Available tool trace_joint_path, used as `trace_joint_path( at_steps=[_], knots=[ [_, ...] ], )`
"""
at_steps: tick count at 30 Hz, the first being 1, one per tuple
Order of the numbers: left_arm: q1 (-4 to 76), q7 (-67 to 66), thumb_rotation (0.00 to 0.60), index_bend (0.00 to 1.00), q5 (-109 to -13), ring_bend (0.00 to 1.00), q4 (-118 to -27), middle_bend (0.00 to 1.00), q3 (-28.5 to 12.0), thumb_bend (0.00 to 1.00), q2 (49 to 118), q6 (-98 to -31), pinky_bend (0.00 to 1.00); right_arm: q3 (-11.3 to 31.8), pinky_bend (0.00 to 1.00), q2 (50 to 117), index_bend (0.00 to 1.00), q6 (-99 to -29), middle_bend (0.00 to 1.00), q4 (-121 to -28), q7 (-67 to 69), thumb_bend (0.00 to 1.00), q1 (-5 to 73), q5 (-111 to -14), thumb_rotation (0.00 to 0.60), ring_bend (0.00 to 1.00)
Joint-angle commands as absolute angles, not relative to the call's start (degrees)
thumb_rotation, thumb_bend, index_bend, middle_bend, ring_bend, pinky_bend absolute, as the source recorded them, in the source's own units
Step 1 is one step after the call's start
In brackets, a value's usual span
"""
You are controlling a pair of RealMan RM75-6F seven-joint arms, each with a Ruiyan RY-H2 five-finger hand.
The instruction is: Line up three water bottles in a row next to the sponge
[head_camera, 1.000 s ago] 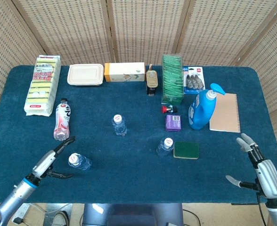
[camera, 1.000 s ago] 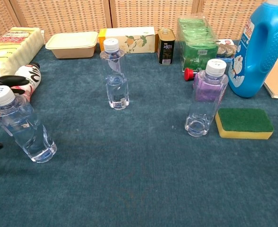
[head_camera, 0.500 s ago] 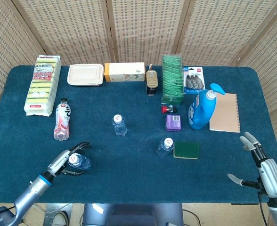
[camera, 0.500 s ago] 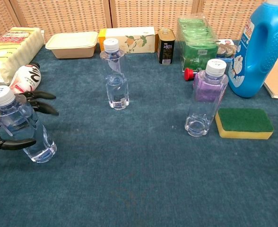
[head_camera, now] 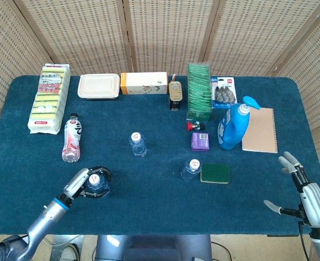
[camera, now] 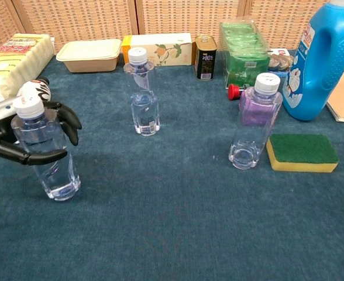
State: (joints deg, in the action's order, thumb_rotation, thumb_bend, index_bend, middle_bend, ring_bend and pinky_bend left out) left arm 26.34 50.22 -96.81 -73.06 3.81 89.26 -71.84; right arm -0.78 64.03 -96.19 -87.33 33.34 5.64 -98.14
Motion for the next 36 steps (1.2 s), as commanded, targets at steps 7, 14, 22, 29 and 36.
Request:
trace_joint_path(
  at_steps=[7,14,22,29,36],
  knots=[
    [31.7,39.9,0.6,0.47,-92.0,0.39,-80.1,0.55,-3.0,0.31,90.2,-66.9,0.44,-0.4,0.26,63.8,0.08,-95.9,0.0,-87.4,34.0,0.0,5.4,-97.3,0.6,0.0],
    [34.7,35.9,0.6,0.5,-89.9,0.41,-83.3,0.58,-5.9,0.35,92.4,-64.5,0.48,-0.1,0.26,63.9,0.08,-95.4,0.0,-87.0,34.5,0.0,5.6,-97.2,0.6,0.0],
    [39.8,27.8,0.6,0.5,-85.1,0.41,-83.3,0.58,-10.6,0.35,98.5,-59.7,0.48,-0.1,0.26,64.0,0.08,-94.9,0.0,-87.1,34.2,0.0,5.8,-97.5,0.6,0.0],
    [43.9,24.3,0.6,0.51,-81.7,0.41,-77.5,0.58,-14.1,0.36,105.4,-57.5,0.48,0.1,0.26,63.9,0.08,-94.5,0.0,-86.8,35.1,0.0,5.9,-97.0,0.6,0.0],
    [47.1,24.7,0.6,0.51,-80.3,0.41,-70.3,0.58,-15.6,0.36,110.7,-56.0,0.48,0.3,0.26,64.0,0.08,-93.7,0.0,-86.2,36.1,0.0,6.2,-96.7,0.6,0.0]
  ],
)
